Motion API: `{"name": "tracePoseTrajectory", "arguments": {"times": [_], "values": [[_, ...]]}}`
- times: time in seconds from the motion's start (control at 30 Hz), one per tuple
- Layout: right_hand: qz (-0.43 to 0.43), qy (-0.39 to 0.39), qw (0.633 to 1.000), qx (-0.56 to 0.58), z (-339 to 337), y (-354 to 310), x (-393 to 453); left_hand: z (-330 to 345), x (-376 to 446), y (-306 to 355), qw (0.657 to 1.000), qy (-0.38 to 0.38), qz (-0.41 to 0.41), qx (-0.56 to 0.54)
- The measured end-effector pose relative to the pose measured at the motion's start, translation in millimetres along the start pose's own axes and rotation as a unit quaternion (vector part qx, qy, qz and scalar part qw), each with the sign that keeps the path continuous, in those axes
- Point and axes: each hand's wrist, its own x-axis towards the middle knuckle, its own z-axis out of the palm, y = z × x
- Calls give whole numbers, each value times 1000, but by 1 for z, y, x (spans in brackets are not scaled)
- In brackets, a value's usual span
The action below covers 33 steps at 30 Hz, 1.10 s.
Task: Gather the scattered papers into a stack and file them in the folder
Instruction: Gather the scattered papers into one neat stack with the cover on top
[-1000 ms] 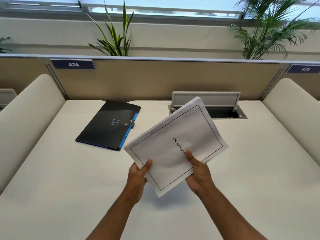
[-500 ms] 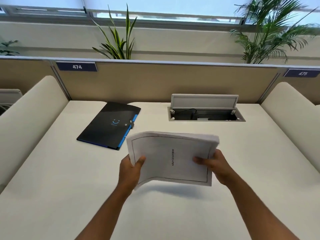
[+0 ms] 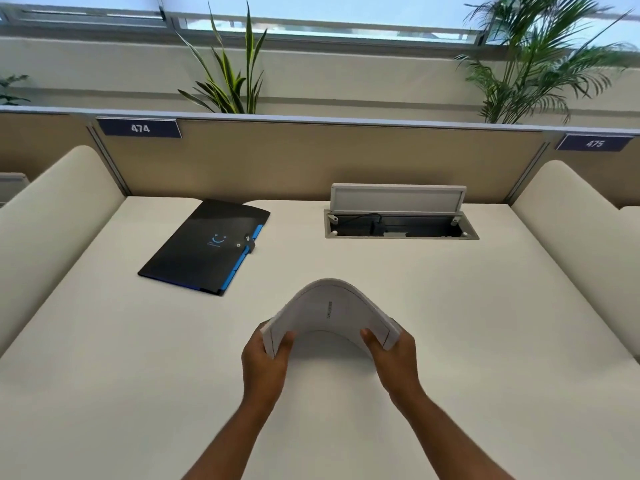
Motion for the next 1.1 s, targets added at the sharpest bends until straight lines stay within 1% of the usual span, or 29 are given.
{"name": "tracePoseTrajectory", "arguments": {"times": [0.07,0.13,0.2,0.27,0.33,0.4,0.5,0.57,0.67,0.73,0.77,0.83,0.93,1.03,1.07,1.1], "values": [[7,0,1000,-20,1,-1,2,5,-2,-2,1000,-2,0,12],[9,21,999,-26,3,-3,4,10,-2,-1,999,25,-21,-3],[-10,34,999,-25,3,-5,4,13,-2,-2,998,48,-25,-13],[-16,19,999,-26,4,-4,2,12,-3,-6,998,48,-25,-7],[3,4,1000,-25,5,-1,-3,10,-3,-11,998,38,-45,-2],[-9,14,999,-33,3,-1,-4,5,-2,-10,998,42,-45,8],[-76,49,995,-48,-5,-15,-1,-6,0,1,995,80,34,41],[-150,73,981,-98,-10,-24,0,-15,1,9,988,104,102,52],[-271,86,934,-217,-16,-31,3,-26,6,12,971,97,183,116],[-315,82,901,-287,-18,-35,6,-30,9,13,953,73,235,177],[-322,84,891,-310,-18,-36,6,-32,10,14,944,62,257,198],[-321,85,881,-336,-18,-36,7,-35,12,14,936,50,278,212],[-309,79,880,-352,-19,-37,6,-38,14,14,939,43,276,202],[-317,90,875,-355,-18,-37,7,-40,14,17,942,26,273,194],[-315,93,883,-334,-18,-37,7,-40,13,18,943,22,269,196],[-297,93,905,-291,-18,-37,8,-40,13,18,948,20,253,192]]}}
